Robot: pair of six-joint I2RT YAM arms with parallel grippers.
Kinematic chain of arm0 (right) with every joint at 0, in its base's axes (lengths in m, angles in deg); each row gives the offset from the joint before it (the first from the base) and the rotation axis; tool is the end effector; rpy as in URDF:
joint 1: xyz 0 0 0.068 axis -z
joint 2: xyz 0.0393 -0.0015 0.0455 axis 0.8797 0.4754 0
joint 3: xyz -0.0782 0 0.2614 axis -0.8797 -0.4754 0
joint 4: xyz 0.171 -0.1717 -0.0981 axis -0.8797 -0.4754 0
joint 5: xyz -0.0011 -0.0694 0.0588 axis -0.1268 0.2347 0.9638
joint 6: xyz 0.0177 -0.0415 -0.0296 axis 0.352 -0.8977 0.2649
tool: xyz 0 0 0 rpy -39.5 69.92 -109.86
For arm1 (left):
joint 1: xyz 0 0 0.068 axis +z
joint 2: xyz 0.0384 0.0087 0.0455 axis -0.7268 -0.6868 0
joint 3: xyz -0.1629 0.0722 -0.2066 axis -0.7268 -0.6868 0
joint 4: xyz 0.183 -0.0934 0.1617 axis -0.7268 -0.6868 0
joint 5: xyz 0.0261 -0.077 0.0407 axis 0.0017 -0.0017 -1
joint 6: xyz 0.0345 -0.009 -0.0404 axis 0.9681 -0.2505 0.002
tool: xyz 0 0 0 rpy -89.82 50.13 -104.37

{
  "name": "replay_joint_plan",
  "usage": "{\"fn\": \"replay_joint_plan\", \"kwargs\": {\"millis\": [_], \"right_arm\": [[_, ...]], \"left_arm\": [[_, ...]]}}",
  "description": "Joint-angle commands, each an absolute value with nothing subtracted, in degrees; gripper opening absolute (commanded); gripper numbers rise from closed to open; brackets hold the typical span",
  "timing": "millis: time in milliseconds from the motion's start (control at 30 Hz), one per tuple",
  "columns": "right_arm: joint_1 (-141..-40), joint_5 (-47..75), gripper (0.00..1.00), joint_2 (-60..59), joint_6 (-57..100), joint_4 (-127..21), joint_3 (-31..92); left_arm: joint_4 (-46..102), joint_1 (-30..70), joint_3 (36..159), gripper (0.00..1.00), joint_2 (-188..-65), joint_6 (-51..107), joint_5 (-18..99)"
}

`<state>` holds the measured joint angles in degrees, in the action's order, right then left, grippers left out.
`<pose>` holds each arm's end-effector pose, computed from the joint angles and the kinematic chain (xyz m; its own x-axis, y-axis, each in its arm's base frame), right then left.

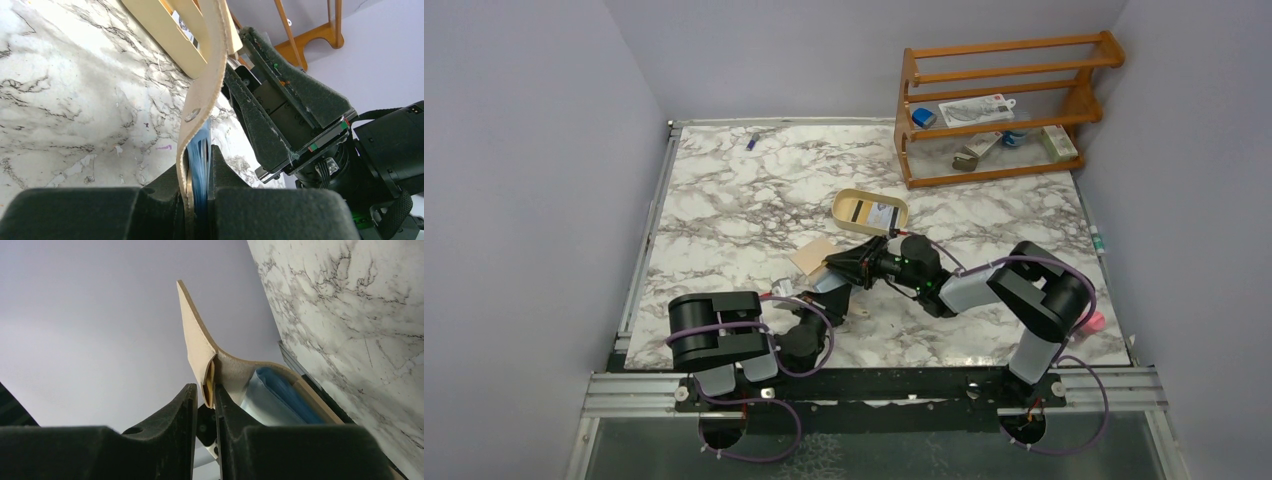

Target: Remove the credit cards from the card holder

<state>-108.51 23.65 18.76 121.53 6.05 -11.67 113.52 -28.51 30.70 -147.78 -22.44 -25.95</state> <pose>0.2155 0.2453 0.1540 -0.8276 0.4576 0.3252 0.3569 -0.0183 0.9340 0.0799 -0.1831 0.1245 -0.2672 -0.8177 -0.5098 0.1233 0.4957 -0.8597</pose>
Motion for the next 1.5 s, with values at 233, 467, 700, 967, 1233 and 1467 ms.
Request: {"fn": "replay_joint_plan", "kwargs": {"millis": [233,467,700,967,1233,1467], "right_arm": [[-108.37,22.66,0.19,19.35,120.06,4.65,-10.07],[-108.34,22.97,0.15,20.71,120.25,5.61,-9.07],[-108.33,22.76,0.1,20.57,120.24,5.26,-9.37],[-108.36,23.17,0.2,20.49,119.37,5.05,-8.47],[-108.34,23.72,0.26,20.84,119.19,5.46,-8.34],[-108.36,24.86,0.26,21.08,118.42,4.52,-7.1]], "left_arm": [[128.51,-28.88,31.06,0.0,-148.83,-23.22,-27.0],[128.54,-28.9,32.44,0.0,-150.71,-24.44,-25.68],[128.52,-28.89,32.37,0.0,-151.01,-24.96,-25.94],[128.49,-28.88,32.08,0.0,-152.09,-26.91,-26.15],[128.54,-28.88,31.81,0.0,-152.57,-28.19,-26.33],[128.48,-28.77,31.93,0.0,-153.31,-29.1,-26.34]]}}
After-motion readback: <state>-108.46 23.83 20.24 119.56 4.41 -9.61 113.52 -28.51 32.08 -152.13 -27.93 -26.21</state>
